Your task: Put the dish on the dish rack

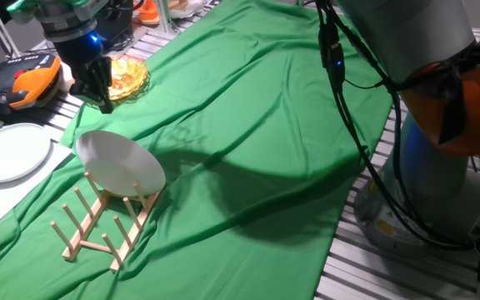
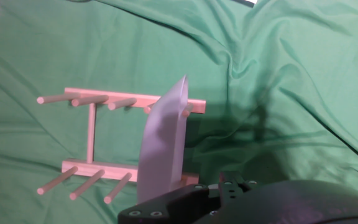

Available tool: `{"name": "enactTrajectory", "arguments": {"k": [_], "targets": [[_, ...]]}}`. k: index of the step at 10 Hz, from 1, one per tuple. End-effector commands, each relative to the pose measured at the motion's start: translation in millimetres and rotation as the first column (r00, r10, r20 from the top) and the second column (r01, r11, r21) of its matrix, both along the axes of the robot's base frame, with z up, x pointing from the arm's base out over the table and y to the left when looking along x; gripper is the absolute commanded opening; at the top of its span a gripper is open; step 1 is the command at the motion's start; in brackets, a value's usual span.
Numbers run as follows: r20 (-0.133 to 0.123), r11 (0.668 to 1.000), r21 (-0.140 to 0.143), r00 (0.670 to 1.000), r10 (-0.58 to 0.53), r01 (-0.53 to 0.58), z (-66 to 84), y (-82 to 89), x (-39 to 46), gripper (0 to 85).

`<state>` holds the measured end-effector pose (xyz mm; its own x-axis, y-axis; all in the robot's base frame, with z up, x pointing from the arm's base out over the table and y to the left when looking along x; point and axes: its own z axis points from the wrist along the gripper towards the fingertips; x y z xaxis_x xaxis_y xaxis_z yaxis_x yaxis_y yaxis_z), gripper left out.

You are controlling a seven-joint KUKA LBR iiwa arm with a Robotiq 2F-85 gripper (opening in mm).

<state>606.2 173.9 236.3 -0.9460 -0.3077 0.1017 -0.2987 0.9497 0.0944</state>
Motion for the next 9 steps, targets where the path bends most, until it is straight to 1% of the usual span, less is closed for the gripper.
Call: {"name": "enactTrajectory", "arguments": {"k": [1, 5, 8, 9], "targets": [[-0.001, 1.000, 0.000, 1.000, 0.000, 0.000, 0.0, 0.0, 0.0, 0.0], [-0.001, 1.000, 0.001, 1.000, -0.003, 0.003, 1.0, 0.6, 0.0, 0.0], [-0.012, 1.000, 0.002, 1.000, -0.028, 0.028, 2.1, 2.1, 0.5, 0.0], [-0.019, 0.999, 0.009, 0.999, -0.040, 0.040, 3.8, 1.7, 0.0, 0.0]]}}
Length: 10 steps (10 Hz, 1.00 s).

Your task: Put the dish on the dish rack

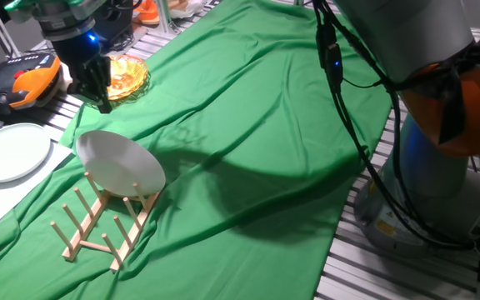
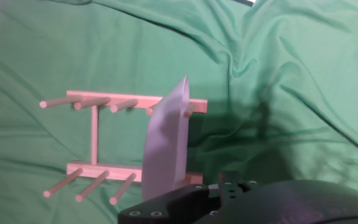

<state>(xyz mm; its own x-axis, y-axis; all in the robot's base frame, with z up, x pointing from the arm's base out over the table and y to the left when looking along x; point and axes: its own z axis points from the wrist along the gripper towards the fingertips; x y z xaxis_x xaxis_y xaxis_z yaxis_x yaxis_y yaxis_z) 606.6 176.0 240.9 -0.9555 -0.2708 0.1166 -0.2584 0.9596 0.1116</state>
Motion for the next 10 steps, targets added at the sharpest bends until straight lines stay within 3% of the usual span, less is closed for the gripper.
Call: {"name": "enactTrajectory", "arguments": {"k": [1, 2, 7, 8, 10], "targets": [[-0.005, 1.000, -0.001, 1.000, -0.007, 0.007, 4.3, 1.7, 1.3, 0.0], [-0.005, 1.000, -0.025, 1.000, -0.005, 0.005, 9.1, 3.5, 1.6, 0.0], [0.015, 0.999, -0.040, 1.000, 0.020, -0.019, 10.5, 4.0, 1.1, 0.0], [0.003, 0.999, -0.041, 1.000, -0.009, 0.009, 10.5, 4.0, 1.1, 0.0], [0.017, 0.996, -0.061, 0.998, -0.061, 0.062, 10.5, 4.0, 1.1, 0.0]]}}
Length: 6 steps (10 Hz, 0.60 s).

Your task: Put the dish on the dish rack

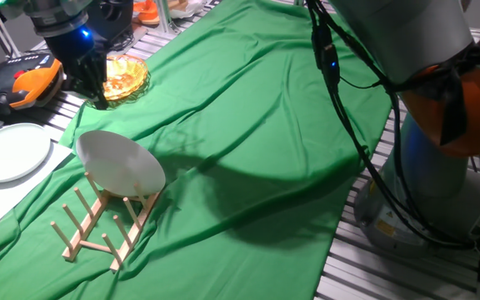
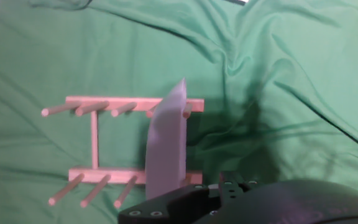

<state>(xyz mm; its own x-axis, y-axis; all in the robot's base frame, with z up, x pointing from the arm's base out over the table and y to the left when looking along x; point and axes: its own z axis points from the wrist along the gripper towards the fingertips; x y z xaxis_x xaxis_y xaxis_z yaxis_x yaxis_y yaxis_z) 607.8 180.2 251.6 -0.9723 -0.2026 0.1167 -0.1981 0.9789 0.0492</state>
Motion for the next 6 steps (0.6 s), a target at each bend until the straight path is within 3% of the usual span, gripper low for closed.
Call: {"name": "enactTrajectory", "arguments": {"k": [1, 4, 6], "targets": [[-0.006, 1.000, 0.000, 1.000, -0.014, 0.014, -0.3, -0.2, 0.0, 0.0], [-0.014, 0.995, -0.024, 0.995, -0.098, 0.098, -0.3, -0.2, 0.0, 0.0], [-0.004, 0.988, -0.033, 0.988, -0.153, 0.152, -0.3, -0.2, 0.0, 0.0]]}}
